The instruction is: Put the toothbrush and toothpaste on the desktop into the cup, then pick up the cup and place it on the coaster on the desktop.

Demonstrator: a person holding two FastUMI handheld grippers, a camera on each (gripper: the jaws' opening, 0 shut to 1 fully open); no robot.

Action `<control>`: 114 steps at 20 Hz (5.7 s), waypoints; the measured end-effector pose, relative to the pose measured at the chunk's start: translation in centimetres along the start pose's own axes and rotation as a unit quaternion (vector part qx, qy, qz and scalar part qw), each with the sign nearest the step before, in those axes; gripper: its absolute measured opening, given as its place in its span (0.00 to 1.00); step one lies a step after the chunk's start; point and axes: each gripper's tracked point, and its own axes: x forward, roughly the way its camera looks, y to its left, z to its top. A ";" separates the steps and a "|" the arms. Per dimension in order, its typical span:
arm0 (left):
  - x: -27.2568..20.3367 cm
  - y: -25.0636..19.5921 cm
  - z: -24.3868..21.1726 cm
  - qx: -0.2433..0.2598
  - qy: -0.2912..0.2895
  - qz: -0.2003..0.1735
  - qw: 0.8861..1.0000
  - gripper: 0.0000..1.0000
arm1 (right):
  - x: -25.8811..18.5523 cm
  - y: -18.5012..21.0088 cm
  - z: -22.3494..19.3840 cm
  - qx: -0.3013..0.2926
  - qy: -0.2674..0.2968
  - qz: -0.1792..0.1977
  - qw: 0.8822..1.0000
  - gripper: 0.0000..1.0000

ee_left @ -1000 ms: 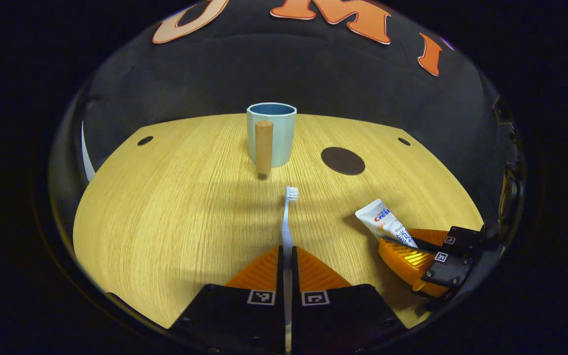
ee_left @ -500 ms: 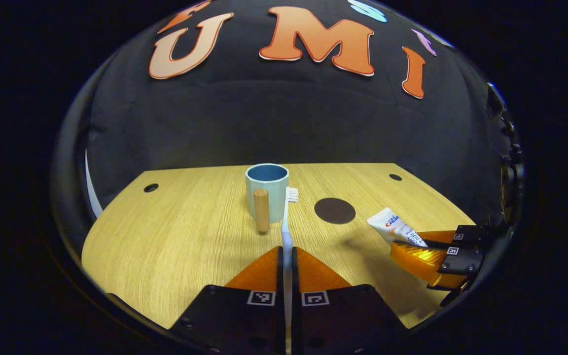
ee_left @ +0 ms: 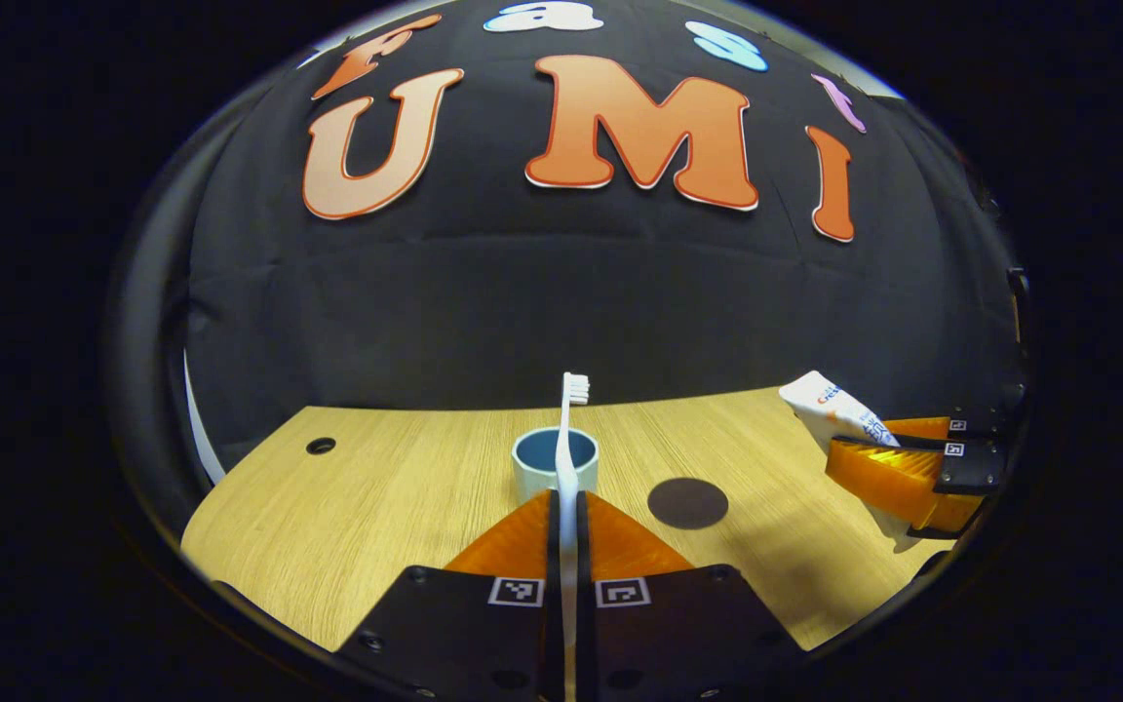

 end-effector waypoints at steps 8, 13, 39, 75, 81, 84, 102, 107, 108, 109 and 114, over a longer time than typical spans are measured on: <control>3.6 2.4 5.2 -0.007 -0.085 0.000 0.996 0.05 | 2.4 -0.7 4.1 0.024 -0.043 0.001 0.999 0.12; 7.3 1.0 8.8 -0.009 -0.125 -0.013 0.992 0.05 | 4.0 -0.9 4.2 0.023 -0.049 0.004 0.998 0.12; 16.6 2.2 3.1 -0.008 -0.082 -0.021 0.996 0.05 | 8.0 0.1 5.8 0.024 -0.096 0.024 0.995 0.12; 3.9 11.1 -2.9 0.004 -0.021 -0.020 1.000 0.94 | 15.3 10.7 11.4 0.100 -0.187 0.163 0.964 0.12; 2.7 13.7 -5.7 -0.006 0.004 0.000 1.000 0.94 | 18.1 12.2 9.3 0.102 -0.172 0.165 0.966 0.12; 1.9 13.7 -5.8 -0.011 0.002 0.001 1.000 0.94 | 19.3 12.4 8.2 0.104 -0.163 0.163 0.968 0.12; 2.3 13.3 -9.6 -0.032 0.036 -0.004 0.999 0.94 | 22.5 13.8 4.5 0.118 -0.131 0.162 0.971 0.16; 1.9 13.0 -9.0 -0.027 0.030 -0.005 0.999 0.96 | 21.4 14.0 3.2 0.062 -0.100 0.161 0.980 0.20; 1.7 12.7 -8.8 -0.026 0.027 -0.006 0.999 0.96 | 21.3 13.9 3.0 0.052 -0.092 0.159 0.982 0.20; 1.7 12.5 -8.6 -0.024 0.025 -0.008 0.999 0.96 | 21.2 13.9 2.5 0.040 -0.081 0.159 0.983 0.21; 1.0 10.9 -8.0 -0.026 0.020 -0.018 0.999 0.96 | 17.9 12.2 2.7 0.017 -0.086 0.152 0.985 0.26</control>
